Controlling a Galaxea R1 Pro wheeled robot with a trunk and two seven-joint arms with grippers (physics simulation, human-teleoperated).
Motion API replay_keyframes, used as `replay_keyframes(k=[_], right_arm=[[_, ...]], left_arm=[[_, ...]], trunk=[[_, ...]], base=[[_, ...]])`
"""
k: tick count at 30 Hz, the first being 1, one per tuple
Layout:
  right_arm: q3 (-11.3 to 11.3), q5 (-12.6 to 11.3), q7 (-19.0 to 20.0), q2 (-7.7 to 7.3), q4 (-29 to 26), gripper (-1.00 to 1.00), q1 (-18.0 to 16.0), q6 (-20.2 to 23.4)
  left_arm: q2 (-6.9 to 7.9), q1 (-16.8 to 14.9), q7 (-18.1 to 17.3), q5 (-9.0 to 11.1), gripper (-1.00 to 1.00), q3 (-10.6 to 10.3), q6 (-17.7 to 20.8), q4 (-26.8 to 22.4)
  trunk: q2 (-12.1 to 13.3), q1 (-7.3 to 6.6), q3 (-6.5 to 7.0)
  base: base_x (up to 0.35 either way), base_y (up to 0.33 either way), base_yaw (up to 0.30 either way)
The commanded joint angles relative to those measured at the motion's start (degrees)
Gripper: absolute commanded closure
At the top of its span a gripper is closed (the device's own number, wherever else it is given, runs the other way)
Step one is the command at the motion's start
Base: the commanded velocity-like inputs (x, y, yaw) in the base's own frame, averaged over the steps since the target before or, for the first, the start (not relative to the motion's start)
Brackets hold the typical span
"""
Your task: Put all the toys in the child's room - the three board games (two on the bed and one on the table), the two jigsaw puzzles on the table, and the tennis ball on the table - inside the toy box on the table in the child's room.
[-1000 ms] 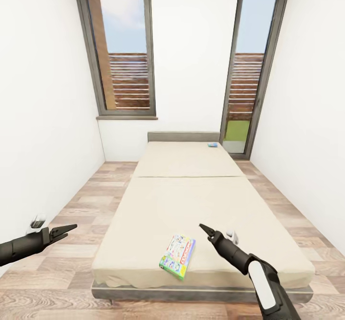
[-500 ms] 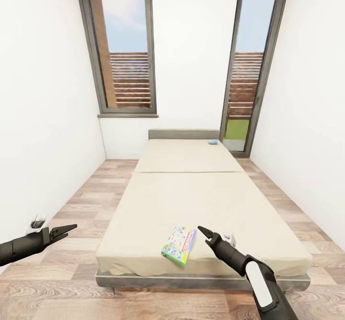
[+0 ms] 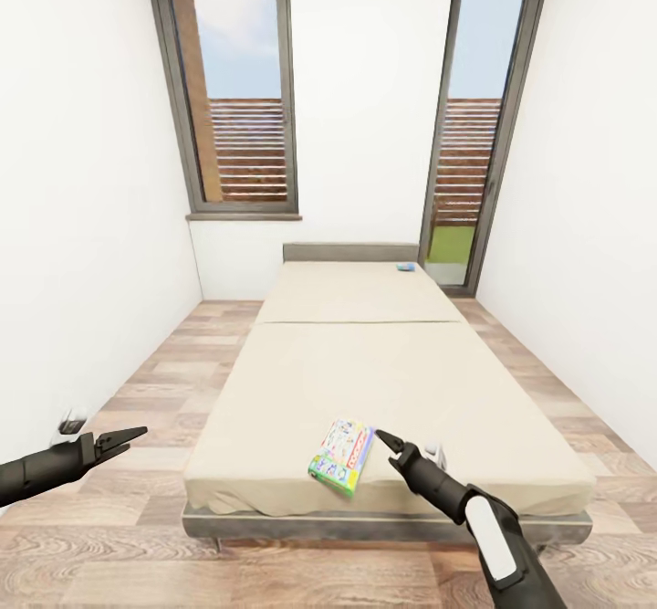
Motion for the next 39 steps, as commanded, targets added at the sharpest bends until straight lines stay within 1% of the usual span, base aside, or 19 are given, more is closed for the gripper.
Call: replay_keyframes(k=[1, 3, 6, 11, 23, 30, 37, 39], right_arm=[[-0.24, -0.24, 0.09, 0.06, 1.37, -1.00, -0.68, 0.46], [-0.24, -0.28, 0.10, 0.03, 3.05, -1.00, -1.45, 0.46], [-0.24, -0.32, 0.16, -0.21, 9.16, -1.00, -4.03, 0.32], [-0.34, -0.35, 0.18, -0.59, 13.37, -1.00, -5.54, 0.17], [-0.53, -0.34, 0.13, -0.87, 14.69, -1.00, -5.95, 0.21], [-1.79, -0.34, 0.12, -0.82, 14.81, -1.00, -5.96, 0.21], [-2.11, -0.34, 0.10, -0.82, 14.90, -1.00, -5.96, 0.34], [-2.13, -0.34, 0.10, -0.79, 15.07, -1.00, -5.98, 0.36]], left_arm=[[0.01, -0.04, -0.06, 0.19, -1.00, 0.02, 0.46, 0.01], [0.01, -0.04, -0.06, 0.19, -1.00, 0.02, 0.46, 0.01], [0.01, -0.04, -0.06, 0.19, -1.00, 0.02, 0.46, 0.01], [-0.02, -0.04, -0.06, 0.19, -1.00, 0.02, 0.46, 0.01], [0.01, -0.04, -0.06, 0.19, -1.00, 0.02, 0.38, 0.01], [0.01, -0.04, -0.06, 0.19, -1.00, 0.02, 0.38, 0.01], [-0.02, -0.04, -0.06, 0.19, -1.00, 0.02, 0.38, 0.01], [-0.03, -0.04, -0.06, 0.19, -1.00, 0.02, 0.38, 0.01]], trunk=[[-0.44, 0.22, -0.24], [-1.25, 0.66, -0.60], [-2.45, 1.32, -1.14], [-4.46, 2.42, -2.04], [-9.27, 5.05, -4.19], [-12.08, 6.59, -5.45], [-14.88, 8.13, -6.71], [-14.88, 8.13, -6.71]], base=[[0.000, 0.000, 0.000], [0.000, 0.000, 0.000], [0.000, 0.000, 0.000], [0.000, 0.000, 0.000], [0.000, 0.000, 0.000], [0.000, 0.000, 0.000], [0.000, 0.000, 0.000], [0.000, 0.000, 0.000]])
